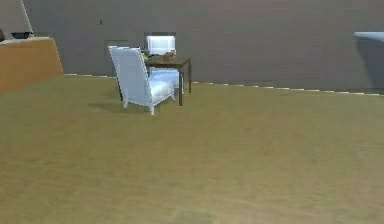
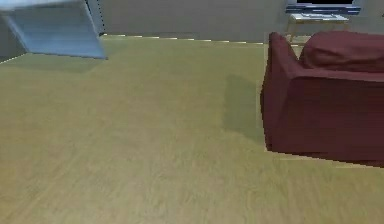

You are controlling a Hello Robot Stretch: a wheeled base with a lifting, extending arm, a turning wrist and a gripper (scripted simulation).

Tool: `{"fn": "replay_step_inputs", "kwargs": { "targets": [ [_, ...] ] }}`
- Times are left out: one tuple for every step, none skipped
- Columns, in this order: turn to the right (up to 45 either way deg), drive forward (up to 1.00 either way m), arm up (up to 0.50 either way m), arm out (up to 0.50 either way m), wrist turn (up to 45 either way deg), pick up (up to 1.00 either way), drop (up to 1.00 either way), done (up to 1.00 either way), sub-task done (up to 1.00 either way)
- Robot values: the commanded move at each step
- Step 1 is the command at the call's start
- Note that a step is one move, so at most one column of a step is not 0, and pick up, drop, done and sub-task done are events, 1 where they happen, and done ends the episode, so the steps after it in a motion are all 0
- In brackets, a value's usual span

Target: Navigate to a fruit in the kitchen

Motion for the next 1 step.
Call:
{"fn": "replay_step_inputs", "kwargs": {
  "targets": [
    [0.0,1.0,0.0,0.0,0.0,0.0,0.0,0.0,0.0]
  ]
}}
